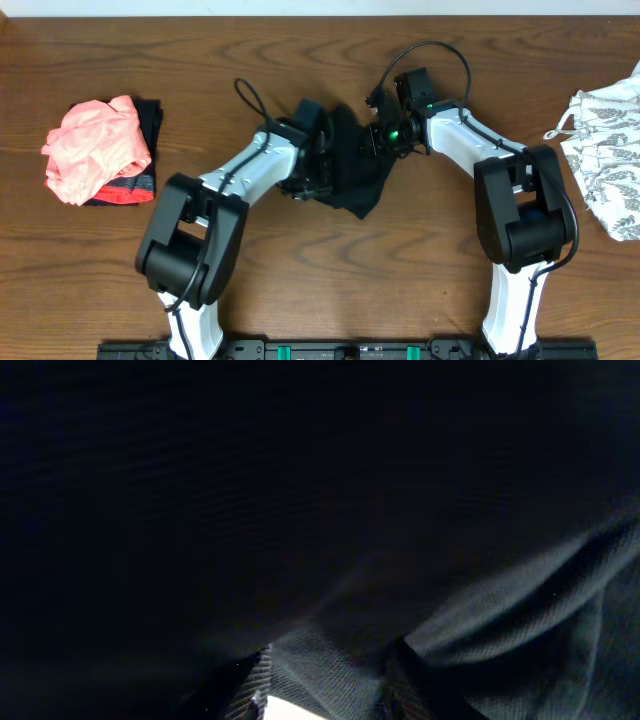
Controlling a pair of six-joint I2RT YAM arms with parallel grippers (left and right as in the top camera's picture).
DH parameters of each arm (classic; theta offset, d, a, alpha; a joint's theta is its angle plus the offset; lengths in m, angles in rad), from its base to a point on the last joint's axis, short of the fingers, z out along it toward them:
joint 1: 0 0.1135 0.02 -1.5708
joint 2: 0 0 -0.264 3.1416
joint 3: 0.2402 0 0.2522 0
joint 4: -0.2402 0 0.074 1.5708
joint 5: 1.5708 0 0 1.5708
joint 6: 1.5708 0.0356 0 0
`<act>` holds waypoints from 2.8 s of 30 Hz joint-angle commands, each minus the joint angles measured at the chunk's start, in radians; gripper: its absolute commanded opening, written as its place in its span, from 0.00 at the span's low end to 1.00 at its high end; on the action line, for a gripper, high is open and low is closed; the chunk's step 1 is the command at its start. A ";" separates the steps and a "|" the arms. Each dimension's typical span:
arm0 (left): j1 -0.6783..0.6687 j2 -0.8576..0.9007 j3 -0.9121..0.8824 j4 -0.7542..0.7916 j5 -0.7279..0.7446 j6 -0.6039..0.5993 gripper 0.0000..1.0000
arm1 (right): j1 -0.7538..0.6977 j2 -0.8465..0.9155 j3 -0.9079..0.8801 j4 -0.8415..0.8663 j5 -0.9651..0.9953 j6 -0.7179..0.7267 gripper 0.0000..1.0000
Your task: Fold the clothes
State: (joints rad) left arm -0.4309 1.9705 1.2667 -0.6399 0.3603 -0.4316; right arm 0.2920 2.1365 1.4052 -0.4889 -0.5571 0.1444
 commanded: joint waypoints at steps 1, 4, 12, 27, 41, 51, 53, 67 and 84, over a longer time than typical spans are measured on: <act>0.053 -0.050 0.026 -0.010 -0.053 0.045 0.39 | 0.005 -0.046 -0.019 -0.020 0.039 -0.020 0.04; 0.083 -0.134 0.031 -0.011 -0.054 0.079 0.39 | 0.003 -0.159 -0.014 -0.011 0.092 -0.038 0.04; 0.173 -0.292 0.031 -0.106 -0.057 0.053 0.39 | -0.013 -0.358 -0.011 -0.011 0.282 -0.086 0.06; 0.206 -0.252 -0.216 0.031 0.007 -0.477 0.76 | -0.051 -0.322 -0.011 -0.105 0.332 -0.261 0.05; 0.204 -0.251 -0.412 0.451 0.082 -0.346 0.80 | -0.047 -0.110 -0.011 -0.023 0.259 -0.246 0.02; 0.184 -0.244 -0.413 0.505 0.100 -0.298 0.80 | -0.012 -0.062 -0.011 -0.029 0.153 -0.247 0.02; 0.174 -0.229 -0.414 0.504 0.100 -0.299 0.80 | 0.001 -0.055 -0.012 -0.032 0.155 -0.246 0.02; 0.095 -0.044 -0.414 0.737 0.216 -0.364 0.81 | 0.027 -0.052 -0.012 -0.091 0.156 -0.246 0.01; 0.102 -0.100 -0.414 0.826 0.230 -0.329 0.06 | 0.017 -0.059 -0.012 -0.109 0.214 -0.227 0.01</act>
State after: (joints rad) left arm -0.3298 1.8999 0.8707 0.1932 0.6006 -0.8021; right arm 0.3275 2.0735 1.3918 -0.5850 -0.3511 -0.0910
